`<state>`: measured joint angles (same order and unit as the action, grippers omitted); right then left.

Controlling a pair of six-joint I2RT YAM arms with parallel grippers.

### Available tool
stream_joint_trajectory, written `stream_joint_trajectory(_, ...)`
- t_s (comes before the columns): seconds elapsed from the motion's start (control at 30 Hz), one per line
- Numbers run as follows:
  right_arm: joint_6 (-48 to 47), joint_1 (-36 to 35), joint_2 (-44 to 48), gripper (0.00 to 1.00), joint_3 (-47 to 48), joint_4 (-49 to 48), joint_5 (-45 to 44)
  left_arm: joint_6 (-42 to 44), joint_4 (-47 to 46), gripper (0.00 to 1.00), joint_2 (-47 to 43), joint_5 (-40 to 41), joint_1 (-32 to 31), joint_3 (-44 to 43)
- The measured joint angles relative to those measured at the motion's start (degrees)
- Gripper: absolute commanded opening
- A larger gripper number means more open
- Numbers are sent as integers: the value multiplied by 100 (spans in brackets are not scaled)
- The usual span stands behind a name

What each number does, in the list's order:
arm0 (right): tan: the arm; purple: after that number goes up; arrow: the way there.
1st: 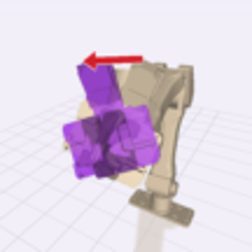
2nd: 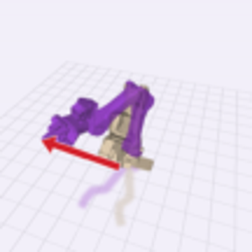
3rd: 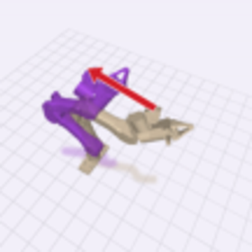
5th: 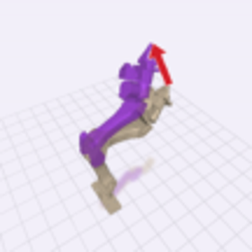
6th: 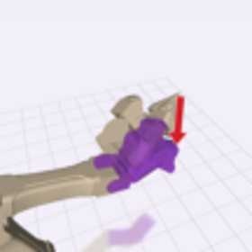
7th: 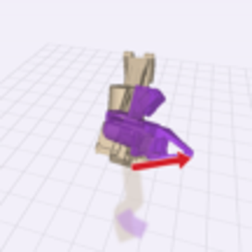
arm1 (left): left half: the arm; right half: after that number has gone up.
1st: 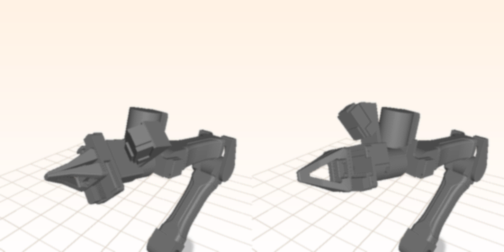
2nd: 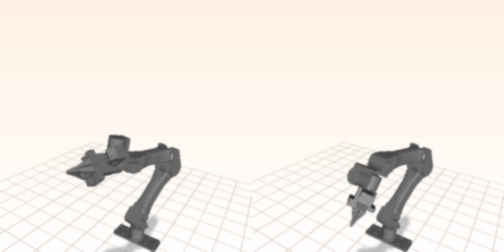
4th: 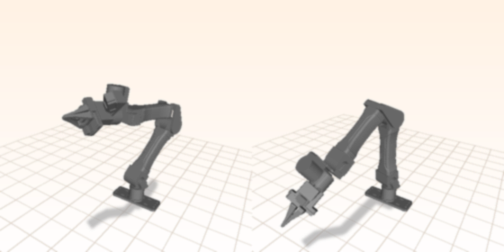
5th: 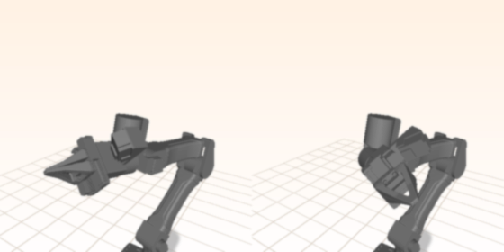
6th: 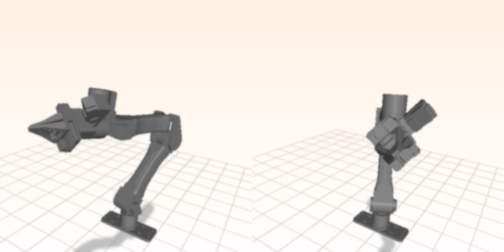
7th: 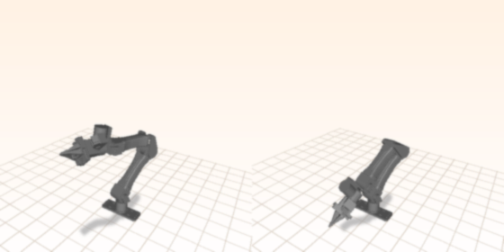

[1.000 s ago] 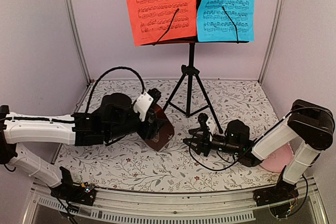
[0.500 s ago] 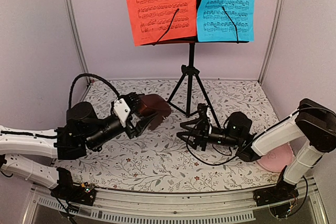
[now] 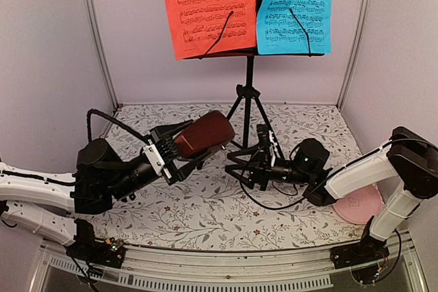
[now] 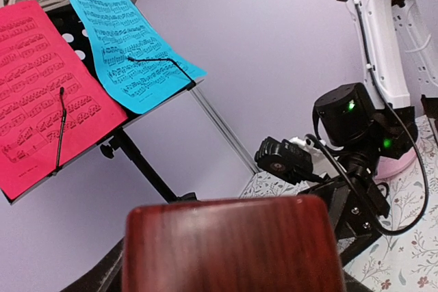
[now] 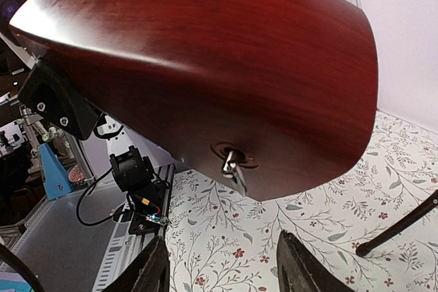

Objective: Set up the instrument practice props

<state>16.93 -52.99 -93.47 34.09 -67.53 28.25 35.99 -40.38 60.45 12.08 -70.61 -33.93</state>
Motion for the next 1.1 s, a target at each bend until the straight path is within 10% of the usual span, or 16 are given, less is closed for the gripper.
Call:
stream_joint_trajectory(0.87, 490, -35, 186, 0, 197, -151, -4, 579, -358, 0, 188, 26, -332, 4)
stream_joint_trajectory(1.1, 767, -35, 186, 0, 197, -269, -2, 654, -483, 0, 188, 37, -358, 20)
